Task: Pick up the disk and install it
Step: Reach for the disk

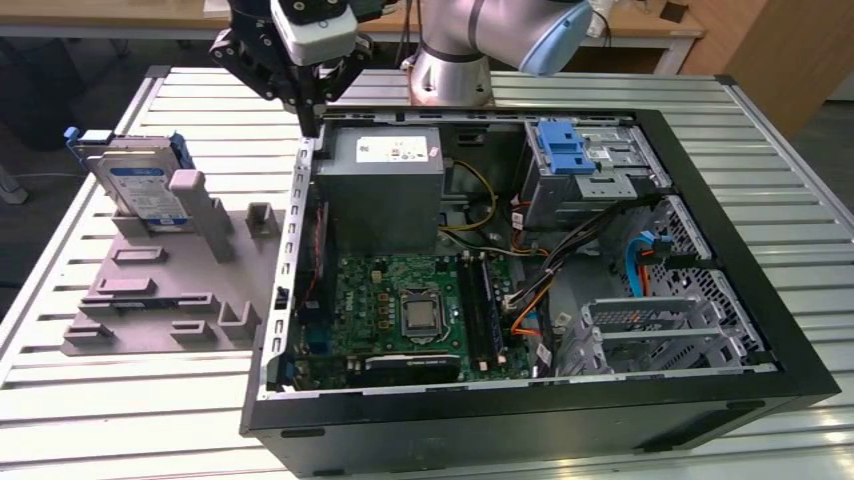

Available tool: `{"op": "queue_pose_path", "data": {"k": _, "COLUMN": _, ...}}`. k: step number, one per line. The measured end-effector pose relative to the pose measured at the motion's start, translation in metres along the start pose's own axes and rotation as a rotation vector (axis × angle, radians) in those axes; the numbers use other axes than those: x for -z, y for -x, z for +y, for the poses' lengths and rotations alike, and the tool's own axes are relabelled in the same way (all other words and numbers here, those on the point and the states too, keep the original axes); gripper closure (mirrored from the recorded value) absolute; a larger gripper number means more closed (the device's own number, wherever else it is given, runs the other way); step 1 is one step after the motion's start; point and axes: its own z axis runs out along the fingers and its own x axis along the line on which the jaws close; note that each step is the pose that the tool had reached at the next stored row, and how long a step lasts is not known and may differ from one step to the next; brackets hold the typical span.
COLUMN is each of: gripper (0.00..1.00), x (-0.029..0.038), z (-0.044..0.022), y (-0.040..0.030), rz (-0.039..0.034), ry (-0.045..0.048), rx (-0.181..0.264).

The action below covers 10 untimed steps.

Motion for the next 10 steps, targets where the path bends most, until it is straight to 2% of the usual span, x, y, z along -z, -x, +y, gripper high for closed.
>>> {"op": "queue_pose_path", "data": {"k": 10, "gripper": 0.89, "x": -0.0003, "z": 0.0018, "y": -0.0098, "rz": 0.0000, "ry": 0.0001, "rx": 0.000}}
